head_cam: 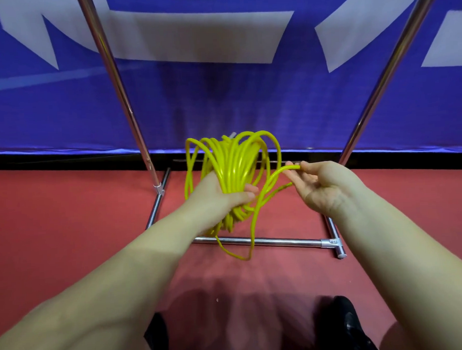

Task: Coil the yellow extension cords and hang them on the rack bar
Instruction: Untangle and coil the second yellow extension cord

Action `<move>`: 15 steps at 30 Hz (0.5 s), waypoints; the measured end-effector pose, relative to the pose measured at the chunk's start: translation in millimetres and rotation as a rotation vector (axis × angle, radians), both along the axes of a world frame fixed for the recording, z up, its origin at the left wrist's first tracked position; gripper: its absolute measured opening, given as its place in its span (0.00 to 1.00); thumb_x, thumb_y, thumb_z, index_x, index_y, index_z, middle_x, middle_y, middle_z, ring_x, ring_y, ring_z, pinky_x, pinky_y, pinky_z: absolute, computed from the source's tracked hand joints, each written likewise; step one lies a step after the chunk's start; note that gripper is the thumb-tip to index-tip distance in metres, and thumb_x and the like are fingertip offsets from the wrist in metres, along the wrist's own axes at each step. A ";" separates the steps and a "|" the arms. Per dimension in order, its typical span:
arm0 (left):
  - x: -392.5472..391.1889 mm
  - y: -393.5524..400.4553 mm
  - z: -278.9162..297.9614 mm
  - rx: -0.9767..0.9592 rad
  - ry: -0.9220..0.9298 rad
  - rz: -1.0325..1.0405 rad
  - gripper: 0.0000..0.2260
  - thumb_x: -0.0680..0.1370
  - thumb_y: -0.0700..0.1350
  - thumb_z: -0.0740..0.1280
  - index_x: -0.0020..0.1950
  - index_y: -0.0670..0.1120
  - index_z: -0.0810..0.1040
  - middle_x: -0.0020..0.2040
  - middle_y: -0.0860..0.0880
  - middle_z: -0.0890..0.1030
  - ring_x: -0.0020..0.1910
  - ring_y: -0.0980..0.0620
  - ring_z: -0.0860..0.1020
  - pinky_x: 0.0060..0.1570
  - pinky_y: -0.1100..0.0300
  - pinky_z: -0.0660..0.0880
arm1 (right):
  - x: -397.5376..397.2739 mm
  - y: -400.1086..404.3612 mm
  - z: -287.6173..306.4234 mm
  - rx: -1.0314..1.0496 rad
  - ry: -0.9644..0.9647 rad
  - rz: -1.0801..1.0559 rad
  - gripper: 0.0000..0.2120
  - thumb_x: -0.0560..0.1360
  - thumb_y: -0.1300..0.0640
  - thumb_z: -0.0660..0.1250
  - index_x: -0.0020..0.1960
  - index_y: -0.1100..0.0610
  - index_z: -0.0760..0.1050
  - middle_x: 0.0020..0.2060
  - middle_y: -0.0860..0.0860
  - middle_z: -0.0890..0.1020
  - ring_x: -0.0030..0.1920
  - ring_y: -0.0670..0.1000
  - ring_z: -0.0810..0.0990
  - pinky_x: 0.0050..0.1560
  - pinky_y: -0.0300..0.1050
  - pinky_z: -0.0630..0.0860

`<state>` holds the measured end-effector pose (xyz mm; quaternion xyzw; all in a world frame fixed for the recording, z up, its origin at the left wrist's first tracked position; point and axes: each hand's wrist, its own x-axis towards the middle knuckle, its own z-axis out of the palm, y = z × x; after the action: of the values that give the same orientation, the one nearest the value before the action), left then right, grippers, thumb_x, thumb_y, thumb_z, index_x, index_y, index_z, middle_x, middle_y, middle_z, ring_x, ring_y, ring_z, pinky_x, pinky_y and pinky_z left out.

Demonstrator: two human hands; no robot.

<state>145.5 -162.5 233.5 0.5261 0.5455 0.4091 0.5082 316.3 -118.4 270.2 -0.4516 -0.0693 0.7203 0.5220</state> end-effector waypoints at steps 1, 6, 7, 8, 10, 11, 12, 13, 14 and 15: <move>2.9 -1.5 -1.1 -0.014 -0.019 -0.030 0.13 0.72 0.32 0.69 0.54 0.43 0.77 0.35 0.54 0.83 0.32 0.59 0.80 0.33 0.63 0.79 | -1.5 0.5 -1.3 -0.005 -0.009 0.006 0.08 0.80 0.69 0.55 0.43 0.67 0.69 0.39 0.61 0.75 0.36 0.54 0.78 0.41 0.46 0.77; 11.3 -3.0 -5.3 -0.086 -0.084 -0.052 0.13 0.72 0.32 0.69 0.48 0.49 0.77 0.45 0.49 0.83 0.41 0.50 0.82 0.48 0.50 0.79 | -2.6 2.3 -2.0 -0.018 0.022 0.010 0.09 0.80 0.69 0.54 0.42 0.66 0.68 0.38 0.60 0.74 0.41 0.55 0.78 0.48 0.45 0.76; 11.4 -2.8 -5.9 -0.097 -0.074 -0.047 0.12 0.72 0.32 0.70 0.48 0.48 0.78 0.45 0.48 0.83 0.42 0.50 0.82 0.49 0.50 0.79 | -3.2 1.5 -1.2 -0.016 0.035 0.017 0.09 0.79 0.69 0.54 0.42 0.66 0.69 0.38 0.60 0.74 0.40 0.55 0.77 0.48 0.46 0.76; 11.3 -2.3 -6.4 -0.108 -0.064 -0.045 0.11 0.71 0.32 0.70 0.47 0.47 0.78 0.45 0.48 0.83 0.43 0.49 0.81 0.50 0.49 0.79 | -3.9 1.1 -0.8 -0.015 0.046 0.024 0.08 0.79 0.69 0.54 0.42 0.67 0.69 0.39 0.60 0.74 0.39 0.55 0.77 0.47 0.47 0.76; 11.0 -1.2 -6.7 -0.137 -0.077 -0.045 0.12 0.71 0.31 0.70 0.48 0.46 0.78 0.45 0.47 0.82 0.43 0.47 0.81 0.50 0.48 0.78 | -4.5 1.7 -1.7 -0.022 0.062 0.031 0.08 0.79 0.69 0.55 0.43 0.67 0.69 0.40 0.60 0.74 0.39 0.56 0.77 0.41 0.48 0.78; 10.4 -0.3 -6.8 -0.154 -0.096 -0.044 0.13 0.71 0.30 0.69 0.48 0.46 0.78 0.44 0.47 0.82 0.43 0.47 0.81 0.49 0.48 0.78 | -4.4 2.7 -2.5 -0.025 0.077 0.033 0.08 0.79 0.69 0.55 0.43 0.67 0.70 0.41 0.60 0.75 0.40 0.56 0.77 0.36 0.49 0.79; 10.3 -0.1 -6.9 -0.167 -0.119 -0.043 0.13 0.71 0.29 0.69 0.48 0.46 0.78 0.44 0.47 0.82 0.42 0.47 0.81 0.48 0.49 0.79 | -4.0 4.0 -4.5 -0.029 0.093 0.035 0.07 0.79 0.69 0.56 0.44 0.67 0.70 0.42 0.60 0.75 0.41 0.56 0.77 0.31 0.50 0.79; 10.8 -0.2 -6.6 -0.178 -0.144 -0.043 0.13 0.70 0.29 0.69 0.49 0.45 0.78 0.44 0.46 0.82 0.42 0.48 0.81 0.47 0.50 0.79 | -3.3 5.1 -6.0 -0.028 0.106 0.042 0.06 0.79 0.68 0.56 0.45 0.67 0.70 0.44 0.60 0.75 0.42 0.57 0.78 0.26 0.50 0.79; 11.6 -0.7 -6.5 -0.185 -0.168 -0.042 0.13 0.70 0.29 0.69 0.50 0.43 0.78 0.45 0.44 0.81 0.42 0.48 0.80 0.47 0.50 0.79 | -3.0 5.8 -7.0 -0.022 0.116 0.056 0.05 0.79 0.68 0.57 0.46 0.68 0.70 0.46 0.60 0.75 0.43 0.57 0.78 0.24 0.49 0.78; 12.6 -1.4 -6.3 -0.191 -0.191 -0.035 0.12 0.70 0.29 0.69 0.51 0.40 0.78 0.45 0.42 0.80 0.42 0.46 0.80 0.48 0.49 0.78 | -3.7 5.8 -7.4 -0.011 0.122 0.073 0.05 0.79 0.68 0.57 0.47 0.68 0.70 0.47 0.60 0.75 0.43 0.57 0.79 0.24 0.49 0.78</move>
<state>158.1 -163.9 227.3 0.4435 0.5220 0.3947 0.6124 312.5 -112.6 262.8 -0.4068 -0.0497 0.7654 0.4963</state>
